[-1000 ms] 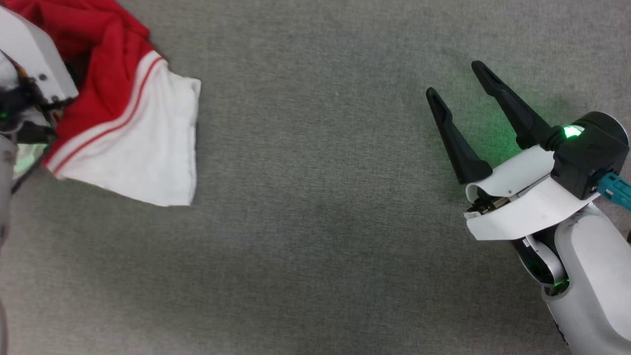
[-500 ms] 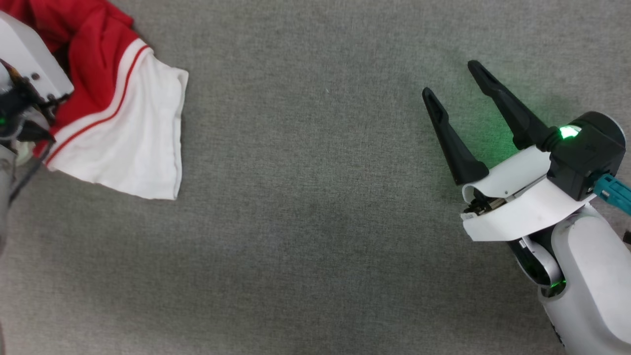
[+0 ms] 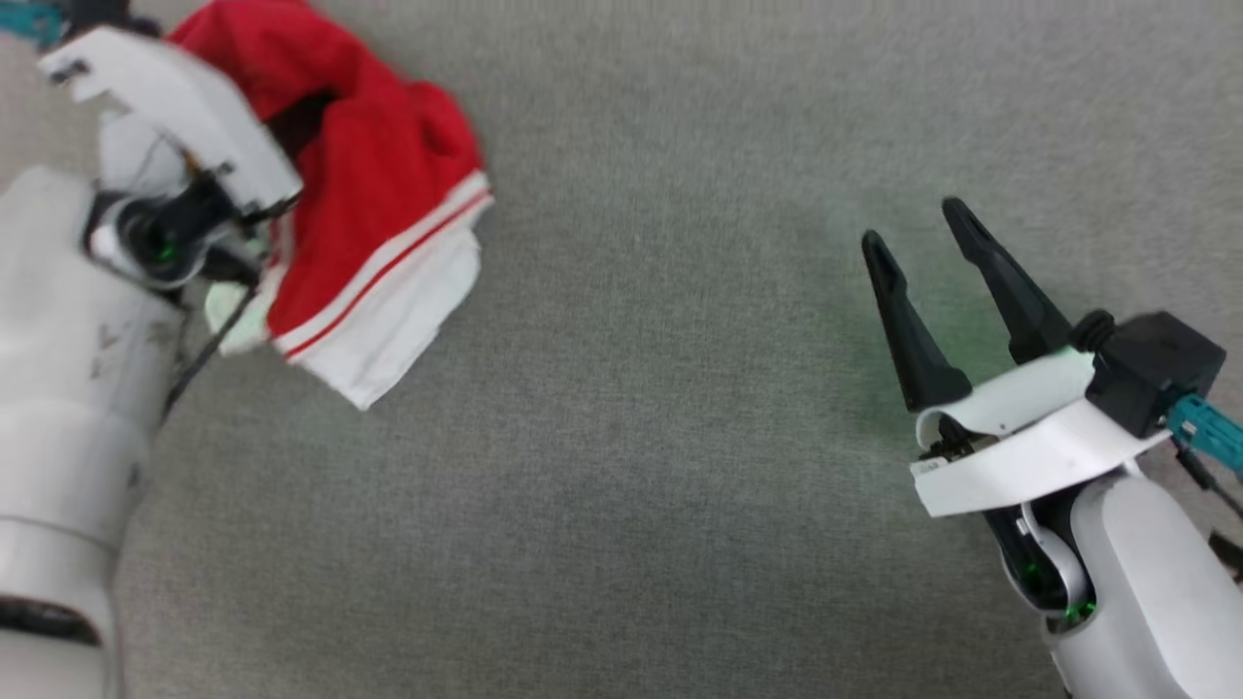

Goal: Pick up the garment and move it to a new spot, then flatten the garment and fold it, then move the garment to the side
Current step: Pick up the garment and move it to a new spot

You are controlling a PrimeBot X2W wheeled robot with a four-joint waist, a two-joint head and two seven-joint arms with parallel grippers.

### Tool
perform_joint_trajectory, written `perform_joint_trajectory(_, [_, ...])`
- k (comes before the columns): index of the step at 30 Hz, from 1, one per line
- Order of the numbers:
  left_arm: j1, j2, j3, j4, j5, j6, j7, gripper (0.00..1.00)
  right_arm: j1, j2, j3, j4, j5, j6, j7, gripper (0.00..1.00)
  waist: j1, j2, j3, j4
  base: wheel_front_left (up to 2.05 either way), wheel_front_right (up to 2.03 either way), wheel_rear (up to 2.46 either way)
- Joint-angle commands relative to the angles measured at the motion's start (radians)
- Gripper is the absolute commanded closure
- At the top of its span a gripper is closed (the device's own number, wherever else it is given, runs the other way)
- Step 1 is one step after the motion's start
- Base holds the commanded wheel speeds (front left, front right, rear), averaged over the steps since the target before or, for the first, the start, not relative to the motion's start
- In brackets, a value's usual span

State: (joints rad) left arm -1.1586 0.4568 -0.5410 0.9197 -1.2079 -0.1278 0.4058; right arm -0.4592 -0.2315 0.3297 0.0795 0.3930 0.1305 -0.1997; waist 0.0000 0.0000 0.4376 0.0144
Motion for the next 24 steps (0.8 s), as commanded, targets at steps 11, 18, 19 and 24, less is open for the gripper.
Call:
perform_joint_trajectory(11, [-0.033,-0.185,-0.065,-0.208,-0.085,-0.004,0.062,1.00,0.105,0.066,-0.101,0.026,0.041,0.000,-0.049,0.00,0.0000,0.0000,-0.112,-0.092,0.00,0.00,0.00])
perform_joint_trajectory(18, [-0.029,-0.262,-0.147,-0.321,-0.088,-0.004,0.152,1.00,0.128,0.094,-0.176,0.013,0.052,0.000,-0.063,0.00,0.0000,0.0000,-0.110,-0.172,0.00,0.00,0.00])
perform_joint_trajectory(19, [-0.023,-0.261,-0.163,-0.339,-0.088,-0.004,0.176,1.00,0.131,0.097,-0.191,0.010,0.054,0.000,-0.064,0.00,0.0000,0.0000,-0.108,-0.183,0.00,0.00,0.00])
perform_joint_trajectory(24, [0.012,-0.232,-0.190,-0.416,-0.099,0.003,0.238,1.00,0.151,0.112,-0.271,-0.009,0.057,0.000,-0.065,0.00,0.0000,0.0000,-0.090,-0.225,0.00,0.00,0.00])
